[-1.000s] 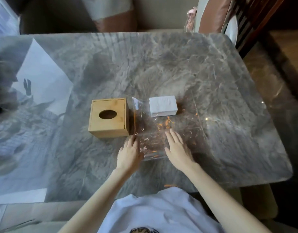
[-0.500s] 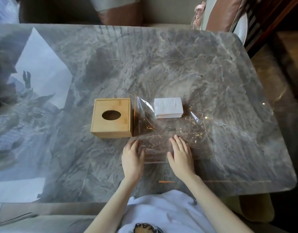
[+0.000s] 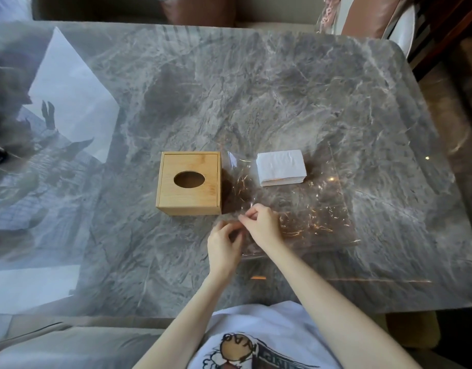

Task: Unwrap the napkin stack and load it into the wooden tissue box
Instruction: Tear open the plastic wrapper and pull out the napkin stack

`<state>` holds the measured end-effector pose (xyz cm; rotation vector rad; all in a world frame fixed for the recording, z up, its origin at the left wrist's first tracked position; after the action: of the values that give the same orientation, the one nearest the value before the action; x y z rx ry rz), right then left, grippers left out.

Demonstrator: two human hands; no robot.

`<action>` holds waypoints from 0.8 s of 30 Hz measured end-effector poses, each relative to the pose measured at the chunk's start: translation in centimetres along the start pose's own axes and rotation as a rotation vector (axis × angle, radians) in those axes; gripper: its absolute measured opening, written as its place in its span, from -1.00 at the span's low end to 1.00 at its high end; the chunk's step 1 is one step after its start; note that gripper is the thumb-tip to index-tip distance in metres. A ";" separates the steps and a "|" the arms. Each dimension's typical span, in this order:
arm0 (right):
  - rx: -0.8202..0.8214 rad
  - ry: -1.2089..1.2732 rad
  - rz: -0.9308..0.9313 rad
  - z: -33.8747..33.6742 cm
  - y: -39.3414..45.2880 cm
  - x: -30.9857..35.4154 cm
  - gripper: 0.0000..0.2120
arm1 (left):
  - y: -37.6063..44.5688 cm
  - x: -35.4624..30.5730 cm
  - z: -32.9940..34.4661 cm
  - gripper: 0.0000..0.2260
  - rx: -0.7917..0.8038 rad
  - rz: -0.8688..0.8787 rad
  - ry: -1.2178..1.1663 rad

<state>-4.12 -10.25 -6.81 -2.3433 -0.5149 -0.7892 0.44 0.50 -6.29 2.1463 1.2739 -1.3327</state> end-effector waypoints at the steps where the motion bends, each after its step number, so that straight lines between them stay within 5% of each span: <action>1: -0.009 -0.019 -0.002 0.0 0.2 -0.1 -0.87 | 0.0 0.0 0.0 -0.88 0.025 0.006 -0.003; 9: 0.002 0.114 -0.033 -0.2 -0.6 -0.5 -0.88 | 1.3 -0.2 -0.4 -0.81 0.187 -0.083 -0.011; 24: -0.228 0.573 0.105 -5.6 -6.4 -7.3 -0.80 | 1.6 -0.5 -0.6 -0.78 0.206 -0.149 0.008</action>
<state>-15.22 -10.40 -5.24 -2.1707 -0.0554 -1.4599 2.00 -0.26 -5.85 2.2290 1.3776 -1.5796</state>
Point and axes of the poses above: each hand's wrist, its own y-axis towards the middle knuckle, its own z-axis out of the palm, x = y × z, the point moved 4 cm from there along y, towards the middle knuckle, and after that the axes turned 3 degrees about -y, right-handed, at the moved point
